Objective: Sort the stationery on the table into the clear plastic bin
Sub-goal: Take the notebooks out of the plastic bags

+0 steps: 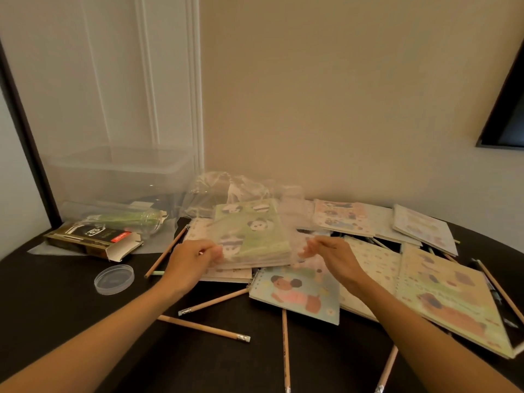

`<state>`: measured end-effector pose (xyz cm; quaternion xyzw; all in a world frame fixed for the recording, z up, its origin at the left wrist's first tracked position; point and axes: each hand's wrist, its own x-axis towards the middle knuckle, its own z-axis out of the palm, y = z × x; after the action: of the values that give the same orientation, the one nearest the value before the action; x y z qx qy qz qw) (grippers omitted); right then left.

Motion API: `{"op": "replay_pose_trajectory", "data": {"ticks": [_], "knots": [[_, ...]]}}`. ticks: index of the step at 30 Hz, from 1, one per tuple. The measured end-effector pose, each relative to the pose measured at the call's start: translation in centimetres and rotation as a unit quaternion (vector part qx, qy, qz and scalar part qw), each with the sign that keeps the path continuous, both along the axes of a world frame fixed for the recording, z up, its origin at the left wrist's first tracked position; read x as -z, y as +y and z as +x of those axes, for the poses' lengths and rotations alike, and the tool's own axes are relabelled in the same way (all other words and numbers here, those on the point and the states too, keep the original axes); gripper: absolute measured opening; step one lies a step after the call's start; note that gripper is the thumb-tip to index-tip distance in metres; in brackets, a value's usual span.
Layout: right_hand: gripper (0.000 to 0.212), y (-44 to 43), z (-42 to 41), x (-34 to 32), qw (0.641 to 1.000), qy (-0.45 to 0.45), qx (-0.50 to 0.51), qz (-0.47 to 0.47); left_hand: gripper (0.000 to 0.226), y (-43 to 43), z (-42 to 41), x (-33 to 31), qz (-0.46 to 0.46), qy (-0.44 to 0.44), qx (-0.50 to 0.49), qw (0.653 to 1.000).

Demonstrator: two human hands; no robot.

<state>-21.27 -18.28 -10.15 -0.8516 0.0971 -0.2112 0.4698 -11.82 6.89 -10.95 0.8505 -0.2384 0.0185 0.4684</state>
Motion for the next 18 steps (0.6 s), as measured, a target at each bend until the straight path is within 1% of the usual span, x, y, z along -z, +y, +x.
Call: {"op": "replay_pose_trajectory", "data": {"ticks": [2, 3, 6, 8, 10, 12, 14, 15, 16, 17, 18], "knots": [[0.042, 0.4, 0.9, 0.1, 0.999, -0.003, 0.037, 0.013, 0.030, -0.7, 0.0, 0.1, -0.056, 0.052, -0.051, 0.996], [0.046, 0.6, 1.4, 0.1, 0.998, 0.000, 0.056, 0.015, 0.030, -1.1, 0.1, 0.1, -0.067, 0.068, -0.079, 0.992], [0.050, 1.2, 2.8, 0.4, 0.993, 0.018, 0.118, 0.019, 0.030, -2.1, 0.7, 0.1, -0.049, 0.095, -0.146, 0.984], [0.043, 1.3, 3.8, 0.8, 0.986, 0.036, 0.157, 0.037, 0.028, -2.4, 1.3, 0.0, -0.038, 0.106, -0.172, 0.979], [0.028, 1.5, 4.6, 1.0, 0.976, 0.056, 0.200, 0.064, 0.023, -2.5, 1.8, -0.1, -0.019, 0.115, -0.192, 0.975], [0.023, 1.5, 5.2, 1.0, 0.966, 0.076, 0.228, 0.093, 0.025, -2.5, 2.3, 0.0, -0.008, 0.134, -0.195, 0.972], [0.026, 1.4, 5.7, 0.9, 0.958, 0.096, 0.240, 0.125, 0.029, -2.5, 3.0, -0.2, -0.020, 0.173, -0.180, 0.968], [0.027, 1.3, 5.9, 0.8, 0.953, 0.104, 0.243, 0.146, 0.024, -2.6, 3.3, -0.4, -0.027, 0.197, -0.171, 0.965], [0.027, 1.2, 6.0, 0.7, 0.949, 0.109, 0.244, 0.168, 0.012, -2.6, 3.6, -0.6, -0.045, 0.227, -0.165, 0.959], [0.027, 1.1, 6.2, 0.7, 0.944, 0.110, 0.245, 0.191, 0.006, -2.8, 3.7, -1.0, -0.070, 0.264, -0.161, 0.948], [0.027, 1.0, 6.3, 0.7, 0.939, 0.112, 0.245, 0.212, 0.014, -2.9, 3.9, -1.4, -0.097, 0.303, -0.153, 0.936]]}}
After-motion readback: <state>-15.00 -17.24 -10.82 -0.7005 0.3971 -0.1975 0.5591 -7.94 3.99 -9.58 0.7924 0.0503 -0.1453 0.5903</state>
